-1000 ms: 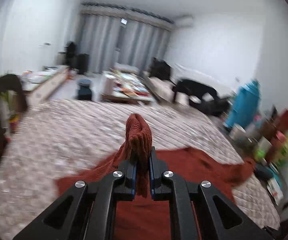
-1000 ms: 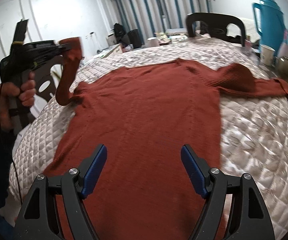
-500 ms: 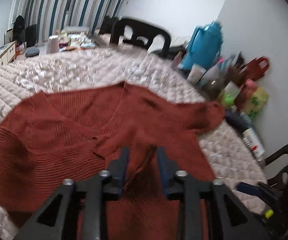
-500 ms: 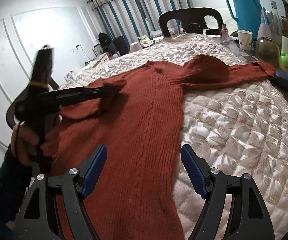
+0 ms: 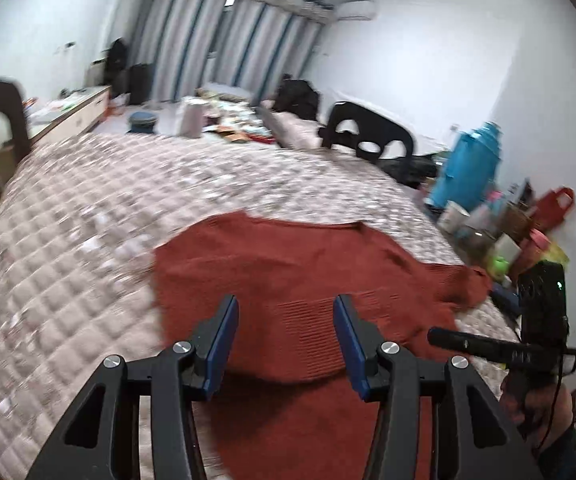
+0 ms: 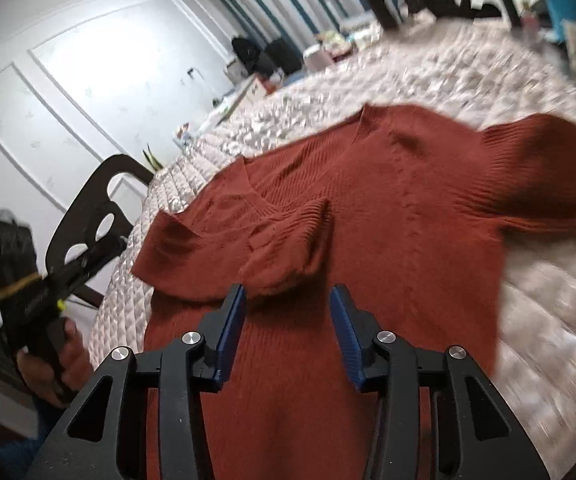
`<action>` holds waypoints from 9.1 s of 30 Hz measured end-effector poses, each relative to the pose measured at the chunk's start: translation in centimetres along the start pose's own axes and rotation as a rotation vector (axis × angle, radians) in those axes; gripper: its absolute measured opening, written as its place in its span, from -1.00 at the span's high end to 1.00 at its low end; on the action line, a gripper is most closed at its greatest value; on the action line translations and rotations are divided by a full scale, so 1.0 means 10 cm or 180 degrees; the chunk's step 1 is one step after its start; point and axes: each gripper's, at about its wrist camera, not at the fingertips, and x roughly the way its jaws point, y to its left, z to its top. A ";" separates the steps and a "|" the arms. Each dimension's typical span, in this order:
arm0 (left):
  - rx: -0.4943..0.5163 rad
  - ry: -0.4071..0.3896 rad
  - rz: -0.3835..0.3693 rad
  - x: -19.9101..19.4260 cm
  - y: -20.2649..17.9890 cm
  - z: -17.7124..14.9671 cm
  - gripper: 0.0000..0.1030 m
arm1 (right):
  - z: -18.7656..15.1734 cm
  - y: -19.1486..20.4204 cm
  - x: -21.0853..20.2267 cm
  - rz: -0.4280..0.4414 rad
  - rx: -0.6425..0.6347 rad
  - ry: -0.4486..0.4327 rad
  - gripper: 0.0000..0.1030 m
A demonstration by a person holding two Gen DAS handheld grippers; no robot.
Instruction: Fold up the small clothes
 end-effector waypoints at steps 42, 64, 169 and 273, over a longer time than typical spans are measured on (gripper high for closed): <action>0.0081 0.0492 0.0086 0.53 0.13 -0.30 0.33 | 0.06 -0.70 -0.30 -0.0473 0.0326 -0.0336 0.71; 0.0501 0.0422 -0.0040 -0.31 -0.35 -0.86 0.14 | -0.84 -0.38 -0.97 -0.0582 0.0143 -0.0526 0.45; 0.0594 0.0260 -0.0307 0.80 -0.67 0.24 0.73 | -0.09 -0.05 -0.61 -0.0275 -0.0240 -0.0608 0.64; 0.0307 0.0252 0.0187 -0.09 -0.26 -0.51 0.18 | -0.38 0.14 -0.70 -0.0915 -0.0816 -0.0388 0.57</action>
